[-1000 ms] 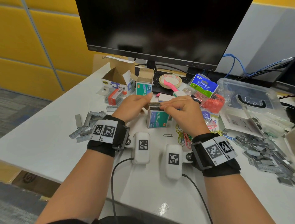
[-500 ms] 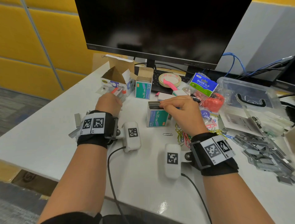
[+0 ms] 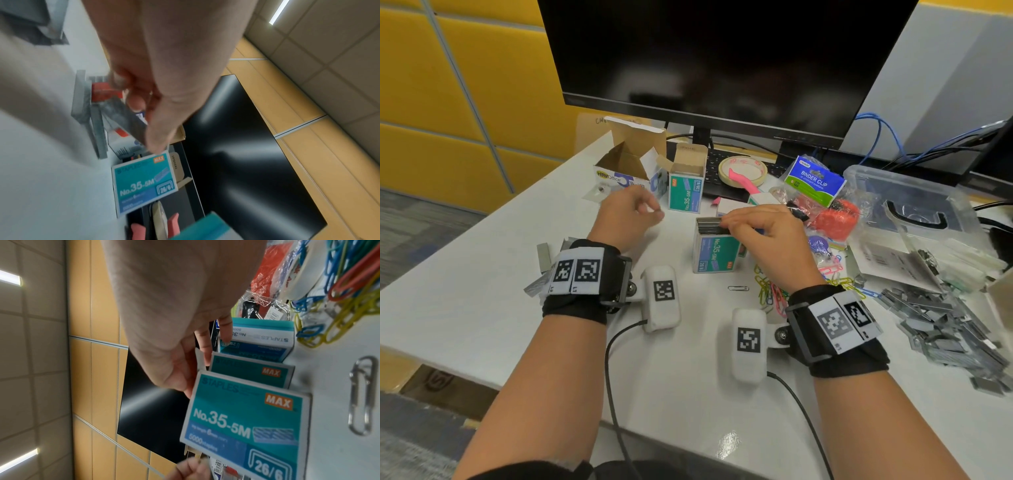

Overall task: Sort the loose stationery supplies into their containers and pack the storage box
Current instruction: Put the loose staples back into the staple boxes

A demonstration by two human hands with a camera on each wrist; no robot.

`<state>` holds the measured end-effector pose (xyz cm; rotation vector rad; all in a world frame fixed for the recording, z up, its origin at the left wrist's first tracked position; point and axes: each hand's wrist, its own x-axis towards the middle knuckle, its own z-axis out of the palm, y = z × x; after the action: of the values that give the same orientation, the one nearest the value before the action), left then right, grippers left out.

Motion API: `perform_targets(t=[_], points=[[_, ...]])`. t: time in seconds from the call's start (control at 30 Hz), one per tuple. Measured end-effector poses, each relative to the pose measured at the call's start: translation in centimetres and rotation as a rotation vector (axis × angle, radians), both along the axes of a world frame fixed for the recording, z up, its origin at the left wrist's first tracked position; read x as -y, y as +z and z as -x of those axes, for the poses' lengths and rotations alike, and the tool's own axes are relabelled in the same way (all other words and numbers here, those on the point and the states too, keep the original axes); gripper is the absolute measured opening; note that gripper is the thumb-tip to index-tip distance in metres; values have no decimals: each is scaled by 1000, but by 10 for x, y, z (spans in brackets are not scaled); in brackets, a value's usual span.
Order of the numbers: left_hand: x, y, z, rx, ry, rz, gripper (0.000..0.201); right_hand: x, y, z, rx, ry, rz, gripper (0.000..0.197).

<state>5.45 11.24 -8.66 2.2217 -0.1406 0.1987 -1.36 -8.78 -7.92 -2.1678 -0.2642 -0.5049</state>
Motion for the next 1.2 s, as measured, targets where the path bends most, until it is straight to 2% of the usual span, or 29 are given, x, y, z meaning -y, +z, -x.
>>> perform_targets(t=[0.27,0.37,0.47,0.53,0.63,0.7,0.77,0.97,1.07,1.2], points=[[18,17,17,41,-325,611,15,-1,0,1,45,-27,-106,19],[20,20,23,57,-505,663,11,-4,1,3,43,-13,-114,26],[25,22,29,28,-602,618,8,-5,-1,3,100,-31,-68,21],[23,22,28,34,-556,566,12,-3,-2,2,107,-57,-72,17],[13,18,17,76,-270,535,3,-1,-2,0,79,-97,-73,16],[3,9,3,92,-17,479,9,0,-1,0,78,-109,-68,18],[-3,1,-5,85,130,363,15,-1,0,1,79,-113,-66,18],[1,-11,-8,-122,118,-106,24,-1,0,1,76,-105,-77,17],[2,-12,-14,-110,153,-209,22,-1,0,1,76,-106,-81,17],[2,-14,-19,-133,209,-256,20,-1,0,2,77,-97,-94,15]])
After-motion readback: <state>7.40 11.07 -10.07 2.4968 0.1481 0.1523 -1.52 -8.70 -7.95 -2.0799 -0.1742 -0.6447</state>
